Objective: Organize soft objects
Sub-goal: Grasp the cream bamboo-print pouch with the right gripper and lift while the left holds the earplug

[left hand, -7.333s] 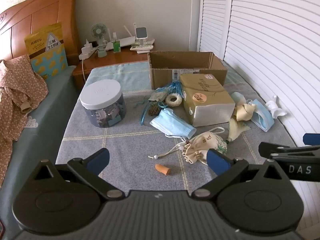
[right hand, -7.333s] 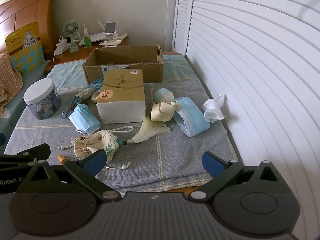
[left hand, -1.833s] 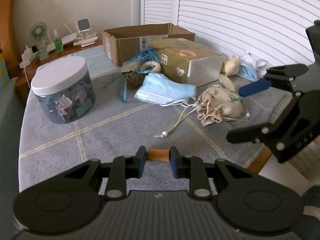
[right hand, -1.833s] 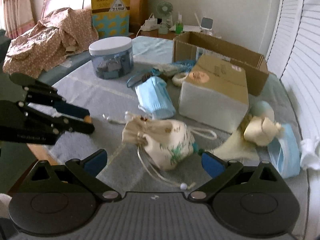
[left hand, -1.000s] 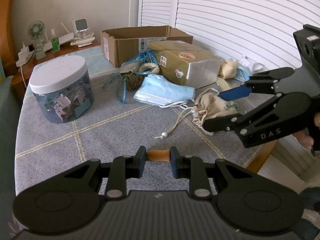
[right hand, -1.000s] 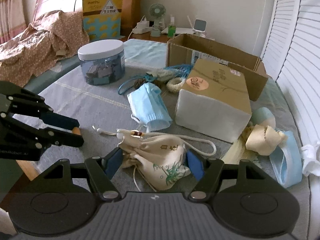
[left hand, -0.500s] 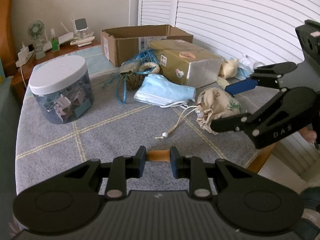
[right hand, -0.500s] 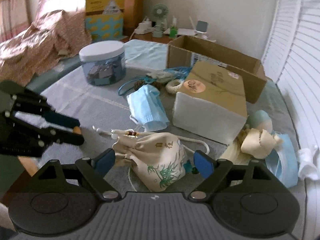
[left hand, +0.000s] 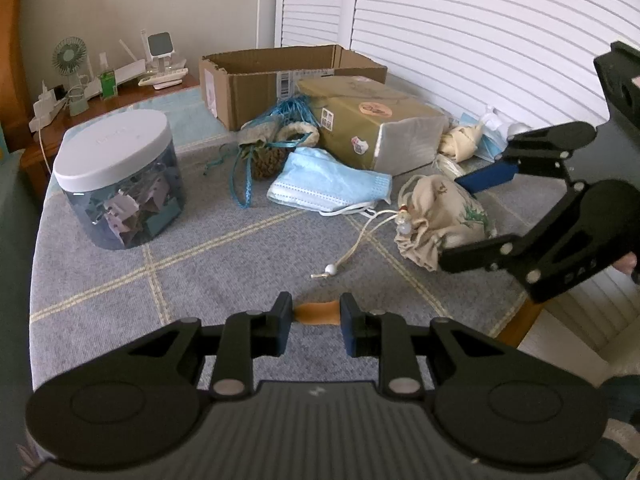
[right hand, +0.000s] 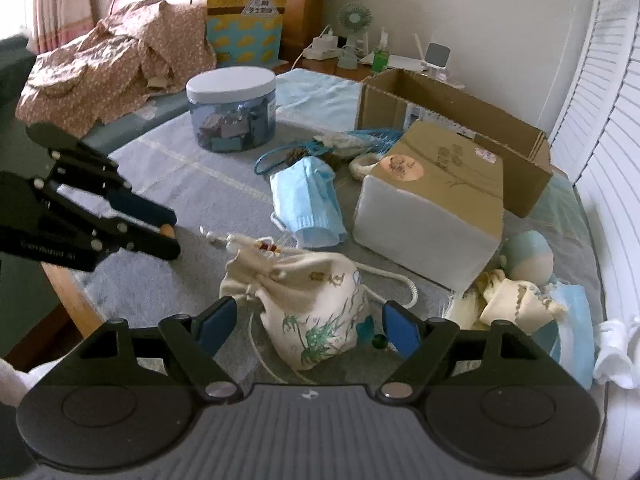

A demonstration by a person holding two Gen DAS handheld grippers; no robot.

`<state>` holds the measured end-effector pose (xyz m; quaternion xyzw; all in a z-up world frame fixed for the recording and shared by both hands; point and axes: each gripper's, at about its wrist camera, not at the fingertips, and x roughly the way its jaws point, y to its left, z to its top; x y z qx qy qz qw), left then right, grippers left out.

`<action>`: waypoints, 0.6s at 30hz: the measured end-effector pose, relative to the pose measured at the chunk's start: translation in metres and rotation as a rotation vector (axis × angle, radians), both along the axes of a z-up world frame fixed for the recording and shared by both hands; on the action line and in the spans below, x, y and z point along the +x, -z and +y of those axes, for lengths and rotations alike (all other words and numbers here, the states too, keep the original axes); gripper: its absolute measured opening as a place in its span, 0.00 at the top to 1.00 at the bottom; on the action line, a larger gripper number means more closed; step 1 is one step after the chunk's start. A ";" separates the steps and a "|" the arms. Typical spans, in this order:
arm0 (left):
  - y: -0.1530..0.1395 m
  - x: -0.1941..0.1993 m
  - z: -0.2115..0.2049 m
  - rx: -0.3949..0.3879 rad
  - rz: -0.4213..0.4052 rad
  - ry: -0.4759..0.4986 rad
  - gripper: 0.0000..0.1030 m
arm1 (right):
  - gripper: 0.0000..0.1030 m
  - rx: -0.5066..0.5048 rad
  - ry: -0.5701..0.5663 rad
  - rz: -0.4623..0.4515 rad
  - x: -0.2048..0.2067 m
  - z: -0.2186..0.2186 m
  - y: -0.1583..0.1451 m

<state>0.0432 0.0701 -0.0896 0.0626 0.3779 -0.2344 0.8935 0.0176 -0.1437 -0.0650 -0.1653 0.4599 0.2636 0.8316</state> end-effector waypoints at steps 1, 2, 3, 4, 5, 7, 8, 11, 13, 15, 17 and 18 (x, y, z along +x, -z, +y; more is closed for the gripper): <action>0.000 0.000 0.000 0.001 0.001 -0.002 0.77 | 0.31 -0.019 0.000 0.000 0.000 0.002 0.003; 0.000 0.000 -0.001 0.004 0.001 -0.002 0.77 | 0.34 -0.041 -0.001 -0.003 0.000 0.005 0.005; 0.000 0.000 -0.001 0.008 0.001 -0.001 0.77 | 0.40 -0.034 0.003 -0.009 0.000 0.005 0.005; -0.001 0.000 -0.001 0.009 0.002 -0.003 0.77 | 0.42 -0.025 0.014 -0.001 0.001 0.005 0.004; -0.001 0.000 -0.002 0.011 0.004 -0.003 0.77 | 0.43 -0.025 0.024 0.002 0.002 0.005 0.003; -0.002 0.001 -0.002 0.017 0.007 -0.005 0.77 | 0.44 -0.023 0.034 -0.006 0.003 0.004 0.000; -0.003 0.001 -0.002 0.021 0.009 -0.005 0.78 | 0.44 -0.021 0.037 -0.006 0.004 0.003 -0.003; -0.010 0.001 -0.002 0.020 0.011 0.000 0.78 | 0.45 -0.012 0.040 -0.009 0.004 0.001 -0.012; -0.016 0.000 -0.002 0.024 0.004 0.006 0.78 | 0.45 -0.008 0.042 -0.016 0.005 -0.001 -0.020; -0.022 0.000 -0.003 0.036 -0.001 0.016 0.78 | 0.45 -0.003 0.038 -0.017 0.007 -0.003 -0.028; -0.028 0.000 -0.004 0.044 -0.006 0.025 0.78 | 0.45 0.003 0.041 -0.023 0.009 -0.006 -0.038; -0.031 -0.001 -0.004 0.047 -0.011 0.031 0.78 | 0.45 0.003 0.044 -0.027 0.011 -0.007 -0.043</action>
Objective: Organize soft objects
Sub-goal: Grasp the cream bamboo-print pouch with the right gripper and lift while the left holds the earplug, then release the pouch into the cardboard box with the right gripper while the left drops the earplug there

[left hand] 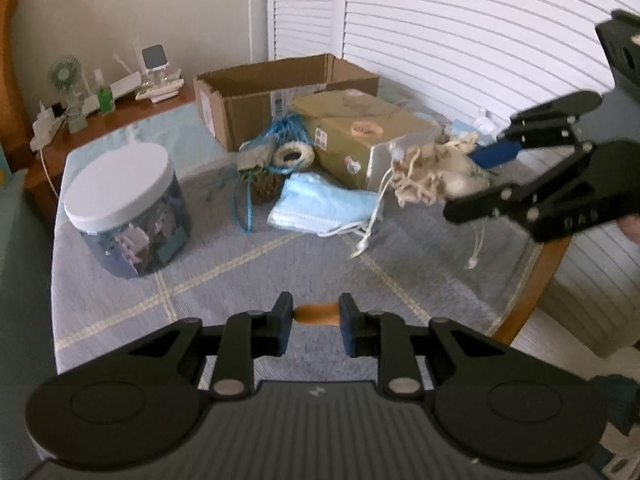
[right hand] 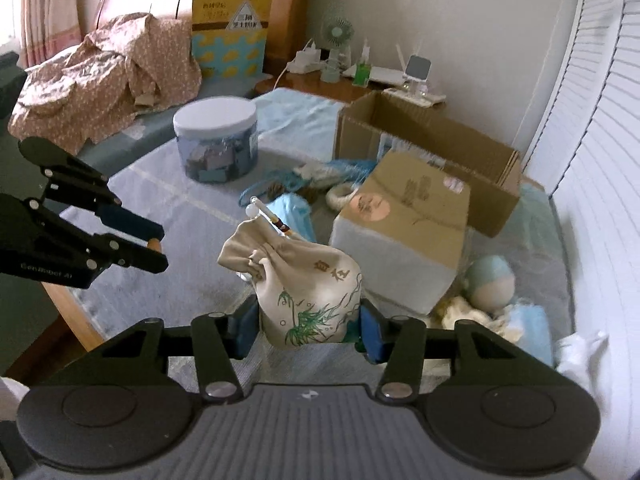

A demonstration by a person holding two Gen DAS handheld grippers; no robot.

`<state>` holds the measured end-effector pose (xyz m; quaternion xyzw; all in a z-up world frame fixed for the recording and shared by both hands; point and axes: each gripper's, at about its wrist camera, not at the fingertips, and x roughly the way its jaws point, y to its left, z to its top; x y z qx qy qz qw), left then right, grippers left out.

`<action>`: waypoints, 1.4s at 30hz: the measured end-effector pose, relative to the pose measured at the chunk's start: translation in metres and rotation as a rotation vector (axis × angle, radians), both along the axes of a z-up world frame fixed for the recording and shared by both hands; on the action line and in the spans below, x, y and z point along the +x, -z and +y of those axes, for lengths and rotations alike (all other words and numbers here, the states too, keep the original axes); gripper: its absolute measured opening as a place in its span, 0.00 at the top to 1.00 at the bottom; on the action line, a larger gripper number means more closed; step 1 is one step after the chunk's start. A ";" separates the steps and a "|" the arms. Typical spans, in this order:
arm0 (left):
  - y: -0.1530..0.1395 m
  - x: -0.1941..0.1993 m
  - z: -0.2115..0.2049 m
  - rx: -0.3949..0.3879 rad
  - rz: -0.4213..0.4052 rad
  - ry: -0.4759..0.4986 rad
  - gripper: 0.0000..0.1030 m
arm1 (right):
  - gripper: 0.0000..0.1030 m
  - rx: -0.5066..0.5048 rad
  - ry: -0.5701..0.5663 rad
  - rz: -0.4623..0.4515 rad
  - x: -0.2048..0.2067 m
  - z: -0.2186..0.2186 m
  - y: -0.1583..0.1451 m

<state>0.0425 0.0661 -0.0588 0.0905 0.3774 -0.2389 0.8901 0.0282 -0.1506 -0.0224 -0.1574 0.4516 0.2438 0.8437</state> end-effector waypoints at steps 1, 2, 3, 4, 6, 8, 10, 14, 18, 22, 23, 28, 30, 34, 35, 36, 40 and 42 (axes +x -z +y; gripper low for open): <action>-0.003 0.000 0.000 0.004 -0.006 0.004 0.78 | 0.45 0.001 0.005 -0.009 0.001 -0.002 -0.006; -0.006 -0.001 -0.001 0.008 -0.014 0.007 0.78 | 0.45 0.004 0.009 -0.018 0.003 -0.004 -0.013; -0.008 -0.001 -0.001 0.011 -0.020 0.009 0.78 | 0.45 0.007 0.014 -0.024 0.005 -0.006 -0.018; -0.010 -0.001 -0.002 0.010 -0.024 0.011 0.78 | 0.45 0.009 0.022 -0.033 0.007 -0.008 -0.025; -0.014 0.001 -0.003 0.007 -0.030 0.016 0.78 | 0.45 0.011 0.029 -0.054 0.012 -0.013 -0.037; -0.017 0.002 -0.005 0.007 -0.040 0.021 0.78 | 0.45 0.003 0.039 -0.087 0.018 -0.016 -0.050; -0.019 0.003 -0.006 0.004 -0.044 0.027 0.78 | 0.45 -0.002 0.049 -0.118 0.029 -0.019 -0.061; -0.022 0.008 -0.009 0.001 -0.050 0.034 0.78 | 0.45 -0.005 0.066 -0.173 0.060 -0.023 -0.078; -0.025 0.014 -0.010 -0.010 -0.058 0.030 0.78 | 0.45 -0.003 0.075 -0.210 0.100 -0.020 -0.088; -0.027 0.023 -0.009 -0.016 -0.057 0.009 0.78 | 0.45 0.009 0.082 -0.230 0.148 -0.017 -0.092; -0.027 0.025 -0.008 -0.019 -0.056 0.001 0.78 | 0.45 0.016 0.085 -0.230 0.161 -0.017 -0.092; -0.026 0.038 -0.006 -0.023 -0.045 -0.036 0.78 | 0.45 0.019 0.103 -0.206 0.221 -0.015 -0.074; -0.025 0.042 -0.004 -0.019 -0.040 -0.050 0.78 | 0.45 0.016 0.104 -0.182 0.238 -0.015 -0.062; -0.022 0.049 -0.002 -0.014 -0.024 -0.064 0.78 | 0.37 -0.028 0.113 -0.130 0.254 -0.016 -0.032; -0.021 0.050 -0.002 -0.014 -0.020 -0.066 0.78 | 0.33 -0.035 0.121 -0.127 0.255 -0.018 -0.026; -0.020 0.052 -0.002 -0.012 -0.017 -0.067 0.78 | 0.25 -0.040 0.132 -0.123 0.255 -0.019 -0.021; -0.018 0.056 -0.003 -0.003 -0.006 -0.061 0.78 | 0.01 -0.020 0.181 -0.117 0.248 -0.028 -0.012; -0.020 0.057 -0.003 0.001 -0.006 -0.057 0.78 | 0.00 0.014 0.200 -0.113 0.242 -0.033 -0.014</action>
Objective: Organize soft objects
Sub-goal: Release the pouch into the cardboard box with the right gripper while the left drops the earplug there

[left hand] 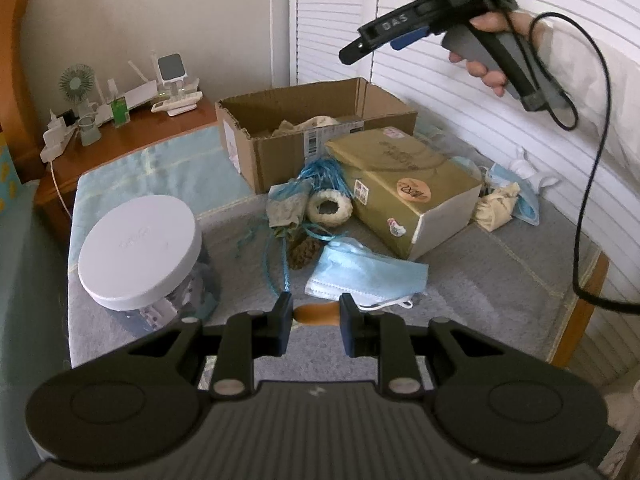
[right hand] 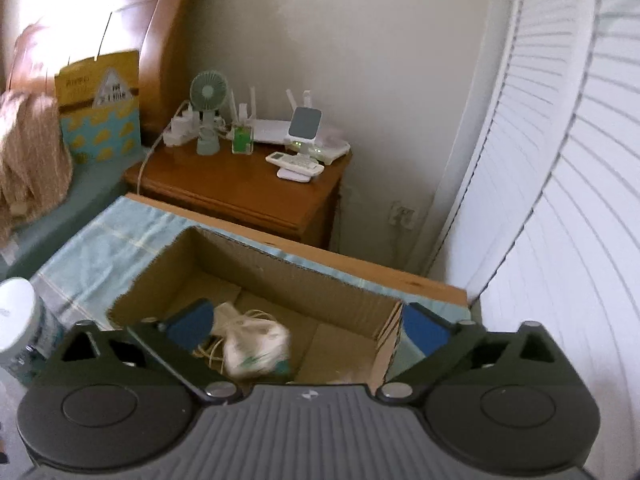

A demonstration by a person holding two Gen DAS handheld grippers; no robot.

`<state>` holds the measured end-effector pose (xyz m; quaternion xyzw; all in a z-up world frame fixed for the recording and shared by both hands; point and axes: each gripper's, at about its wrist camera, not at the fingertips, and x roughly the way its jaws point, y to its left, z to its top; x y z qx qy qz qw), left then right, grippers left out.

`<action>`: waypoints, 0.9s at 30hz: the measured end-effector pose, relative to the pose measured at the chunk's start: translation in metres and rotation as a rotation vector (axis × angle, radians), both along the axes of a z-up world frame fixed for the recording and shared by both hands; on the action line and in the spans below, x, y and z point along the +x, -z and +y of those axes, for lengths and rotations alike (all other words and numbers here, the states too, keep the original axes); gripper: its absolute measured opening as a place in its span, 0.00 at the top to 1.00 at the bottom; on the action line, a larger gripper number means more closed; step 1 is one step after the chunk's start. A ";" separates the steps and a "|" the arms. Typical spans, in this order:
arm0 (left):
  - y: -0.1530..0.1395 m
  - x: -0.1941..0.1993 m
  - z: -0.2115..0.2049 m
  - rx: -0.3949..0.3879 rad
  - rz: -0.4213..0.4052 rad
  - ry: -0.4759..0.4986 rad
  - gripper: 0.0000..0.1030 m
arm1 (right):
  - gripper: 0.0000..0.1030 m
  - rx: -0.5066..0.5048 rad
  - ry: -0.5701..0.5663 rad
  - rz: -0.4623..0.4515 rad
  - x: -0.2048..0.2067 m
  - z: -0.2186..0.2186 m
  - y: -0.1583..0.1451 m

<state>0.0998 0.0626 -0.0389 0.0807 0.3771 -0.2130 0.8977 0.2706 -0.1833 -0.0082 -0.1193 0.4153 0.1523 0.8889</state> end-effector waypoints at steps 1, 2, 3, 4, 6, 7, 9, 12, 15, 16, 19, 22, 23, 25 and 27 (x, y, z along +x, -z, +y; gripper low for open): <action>-0.001 0.000 -0.001 0.002 -0.002 0.002 0.78 | 0.00 0.009 0.006 0.002 -0.004 -0.001 -0.002; -0.002 0.001 -0.002 0.005 -0.003 0.004 0.78 | 0.00 0.017 0.017 -0.002 -0.009 -0.002 -0.004; -0.003 0.001 -0.003 0.006 -0.002 0.006 0.78 | 0.00 0.028 0.029 -0.002 -0.014 -0.004 -0.006; -0.004 0.002 -0.004 0.005 0.001 0.008 0.78 | 0.00 0.034 0.037 0.007 -0.020 -0.004 -0.007; -0.008 0.002 -0.006 0.006 0.003 0.012 0.78 | 0.00 0.032 0.060 0.019 -0.031 -0.004 -0.008; -0.010 0.003 -0.008 0.008 0.001 0.018 0.78 | 0.00 0.029 0.065 0.023 -0.040 -0.004 -0.008; -0.015 0.003 -0.011 0.015 -0.005 0.025 0.78 | 0.00 0.033 0.065 0.033 -0.056 -0.003 -0.009; -0.025 0.009 -0.013 0.004 -0.002 0.034 0.78 | 0.00 0.028 0.078 0.022 -0.085 -0.003 -0.010; -0.038 0.021 -0.016 0.006 -0.011 0.043 0.78 | 0.00 0.053 0.085 0.030 -0.113 -0.004 -0.009; -0.042 0.026 -0.018 0.009 -0.016 0.043 0.78 | 0.00 0.064 0.091 0.026 -0.123 -0.006 -0.009; -0.058 0.048 -0.023 0.003 -0.043 0.046 0.78 | 0.00 0.092 0.089 0.032 -0.148 -0.008 -0.007; -0.071 0.075 -0.034 0.022 -0.084 0.047 0.78 | 0.00 0.120 0.091 0.034 -0.166 -0.011 -0.007; -0.074 0.086 -0.039 0.027 -0.096 0.048 0.78 | 0.00 0.122 0.093 0.030 -0.169 -0.011 -0.006; -0.076 0.109 -0.046 0.033 -0.099 0.047 0.78 | 0.00 0.106 0.099 0.025 -0.175 -0.012 -0.005; -0.075 0.134 -0.053 0.049 -0.104 0.035 0.78 | 0.00 0.097 0.104 0.025 -0.180 -0.015 -0.004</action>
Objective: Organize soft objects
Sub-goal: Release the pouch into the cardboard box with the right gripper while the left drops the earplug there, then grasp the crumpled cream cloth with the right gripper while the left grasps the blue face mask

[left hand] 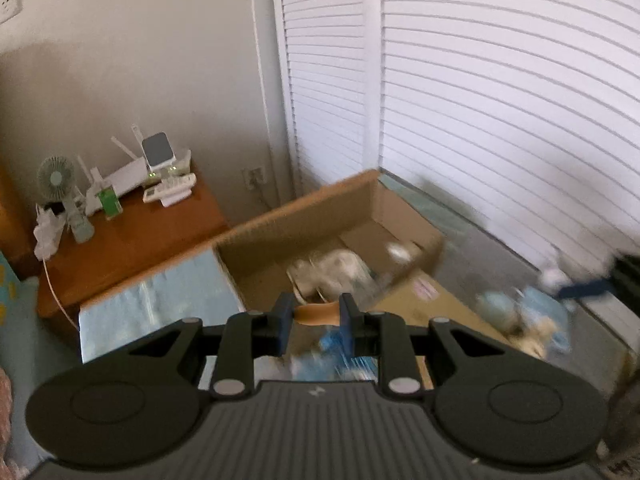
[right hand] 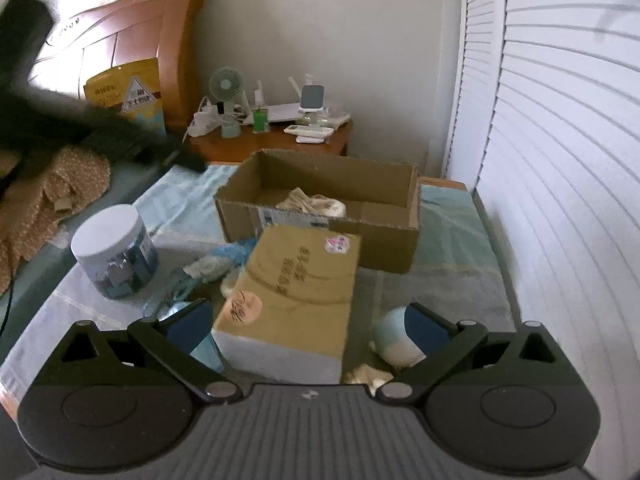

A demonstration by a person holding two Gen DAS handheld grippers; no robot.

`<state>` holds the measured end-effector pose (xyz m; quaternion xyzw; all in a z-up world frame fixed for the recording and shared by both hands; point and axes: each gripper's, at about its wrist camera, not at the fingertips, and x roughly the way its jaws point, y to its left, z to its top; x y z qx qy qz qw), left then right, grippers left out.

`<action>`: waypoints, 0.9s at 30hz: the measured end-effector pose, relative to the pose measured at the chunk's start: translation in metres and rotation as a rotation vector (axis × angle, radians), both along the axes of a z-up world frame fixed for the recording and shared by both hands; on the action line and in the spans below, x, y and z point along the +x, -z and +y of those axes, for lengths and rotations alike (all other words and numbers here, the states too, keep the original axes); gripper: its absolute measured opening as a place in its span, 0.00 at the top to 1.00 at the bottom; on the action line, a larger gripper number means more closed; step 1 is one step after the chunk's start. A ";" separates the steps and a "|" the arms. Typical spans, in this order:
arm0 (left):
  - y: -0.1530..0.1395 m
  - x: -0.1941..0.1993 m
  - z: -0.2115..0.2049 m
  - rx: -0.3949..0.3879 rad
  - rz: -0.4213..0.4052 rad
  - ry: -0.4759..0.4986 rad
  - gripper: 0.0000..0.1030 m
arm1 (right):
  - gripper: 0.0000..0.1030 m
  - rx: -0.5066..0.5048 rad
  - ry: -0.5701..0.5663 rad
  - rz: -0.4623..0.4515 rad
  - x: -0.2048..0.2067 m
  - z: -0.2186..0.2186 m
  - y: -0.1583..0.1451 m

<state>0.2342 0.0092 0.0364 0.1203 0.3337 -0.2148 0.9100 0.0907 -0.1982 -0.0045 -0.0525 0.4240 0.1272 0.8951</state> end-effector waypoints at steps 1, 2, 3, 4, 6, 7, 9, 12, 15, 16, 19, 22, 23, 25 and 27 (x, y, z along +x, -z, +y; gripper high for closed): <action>0.001 0.011 -0.003 0.001 0.000 -0.006 0.78 | 0.00 -0.004 0.002 0.000 -0.002 -0.002 0.001; 0.003 0.022 -0.005 -0.002 0.006 -0.014 0.77 | 0.00 -0.003 0.003 0.002 -0.003 -0.004 0.001; 0.005 0.032 -0.007 -0.001 0.009 -0.019 0.77 | 0.00 -0.001 0.009 0.006 -0.005 -0.007 0.001; 0.008 0.040 -0.009 -0.001 0.008 -0.027 0.76 | 0.00 -0.001 0.017 0.008 -0.006 -0.009 0.002; 0.012 0.053 -0.009 -0.009 0.004 -0.062 0.65 | 0.00 -0.004 0.030 0.006 -0.008 -0.015 0.002; 0.014 0.057 -0.009 -0.014 0.010 -0.067 0.47 | 0.00 -0.004 0.036 0.006 -0.009 -0.017 0.002; 0.015 0.059 -0.010 -0.012 -0.001 -0.078 0.27 | 0.00 -0.002 0.048 0.011 -0.009 -0.021 0.002; 0.013 0.053 -0.010 -0.004 -0.019 -0.079 0.16 | 0.00 -0.010 0.054 0.016 -0.012 -0.025 0.004; 0.010 0.037 -0.008 -0.016 -0.021 -0.076 0.09 | 0.00 -0.024 0.054 0.017 -0.014 -0.027 0.006; 0.008 0.030 -0.008 -0.015 -0.029 -0.078 0.06 | 0.00 -0.025 0.056 0.021 -0.015 -0.027 0.007; 0.008 0.005 -0.004 -0.020 -0.043 -0.081 0.04 | 0.00 -0.025 0.063 0.028 -0.018 -0.030 0.008; 0.009 -0.021 0.000 -0.031 -0.045 -0.086 0.03 | 0.00 -0.037 0.069 0.041 -0.023 -0.033 0.012; 0.010 -0.031 0.002 -0.033 -0.047 -0.087 0.02 | 0.00 -0.043 0.071 0.044 -0.025 -0.034 0.014; 0.014 -0.050 0.005 -0.031 -0.060 -0.095 0.01 | 0.00 -0.056 0.079 0.052 -0.028 -0.035 0.018; 0.020 -0.069 0.008 -0.033 -0.069 -0.109 0.01 | 0.00 -0.055 0.083 0.061 -0.030 -0.038 0.023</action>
